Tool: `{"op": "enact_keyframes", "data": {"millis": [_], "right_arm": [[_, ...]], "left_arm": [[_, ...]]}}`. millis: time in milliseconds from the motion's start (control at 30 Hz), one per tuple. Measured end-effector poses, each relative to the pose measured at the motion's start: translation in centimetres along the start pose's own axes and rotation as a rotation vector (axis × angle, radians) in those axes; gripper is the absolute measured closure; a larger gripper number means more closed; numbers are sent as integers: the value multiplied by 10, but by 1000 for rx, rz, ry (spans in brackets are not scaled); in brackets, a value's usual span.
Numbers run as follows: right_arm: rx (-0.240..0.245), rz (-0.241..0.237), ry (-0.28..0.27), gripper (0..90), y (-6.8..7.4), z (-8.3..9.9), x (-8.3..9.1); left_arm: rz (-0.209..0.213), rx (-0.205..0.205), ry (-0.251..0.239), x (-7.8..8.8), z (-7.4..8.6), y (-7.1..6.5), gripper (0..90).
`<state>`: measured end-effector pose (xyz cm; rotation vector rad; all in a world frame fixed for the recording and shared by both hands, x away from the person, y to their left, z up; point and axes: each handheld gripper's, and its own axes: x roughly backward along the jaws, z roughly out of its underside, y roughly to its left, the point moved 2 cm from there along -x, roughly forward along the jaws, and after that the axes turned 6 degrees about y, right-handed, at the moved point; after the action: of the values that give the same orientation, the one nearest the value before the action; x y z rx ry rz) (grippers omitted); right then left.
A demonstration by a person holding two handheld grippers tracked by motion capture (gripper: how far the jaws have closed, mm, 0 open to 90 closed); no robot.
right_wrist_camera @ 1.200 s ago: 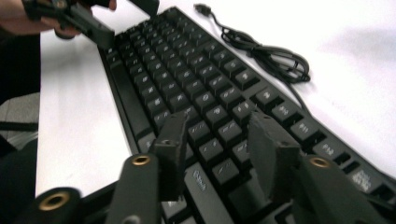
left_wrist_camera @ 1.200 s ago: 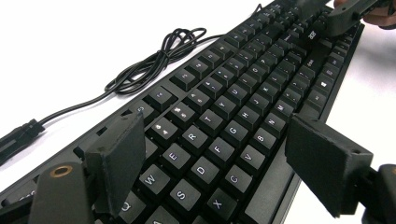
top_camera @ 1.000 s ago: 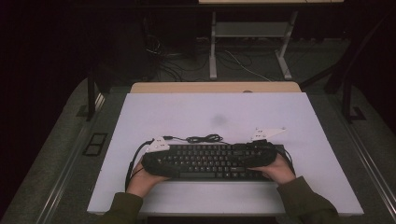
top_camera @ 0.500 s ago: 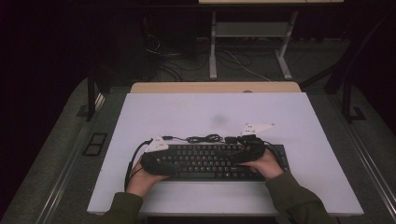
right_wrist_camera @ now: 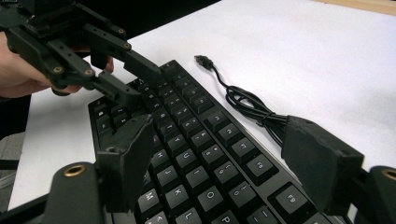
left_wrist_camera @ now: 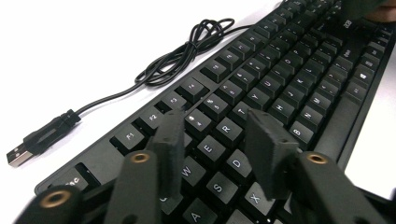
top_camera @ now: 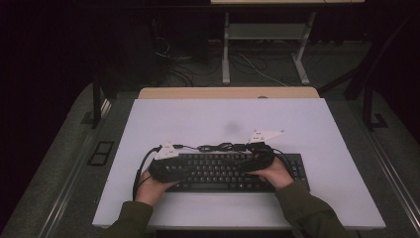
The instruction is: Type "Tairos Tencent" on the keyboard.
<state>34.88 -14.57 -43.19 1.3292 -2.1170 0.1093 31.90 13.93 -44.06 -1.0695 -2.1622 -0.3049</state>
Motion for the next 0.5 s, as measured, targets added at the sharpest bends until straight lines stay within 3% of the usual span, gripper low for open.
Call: {"op": "enact_keyframes", "data": {"millis": [333, 500], "right_arm": [[0, 5, 1, 238, 0, 1, -2], [1, 4, 0, 236, 0, 0, -1]], "left_arm": [[30, 0, 27, -8, -5, 1, 871], [36, -6, 40, -10, -5, 0, 890]]}}
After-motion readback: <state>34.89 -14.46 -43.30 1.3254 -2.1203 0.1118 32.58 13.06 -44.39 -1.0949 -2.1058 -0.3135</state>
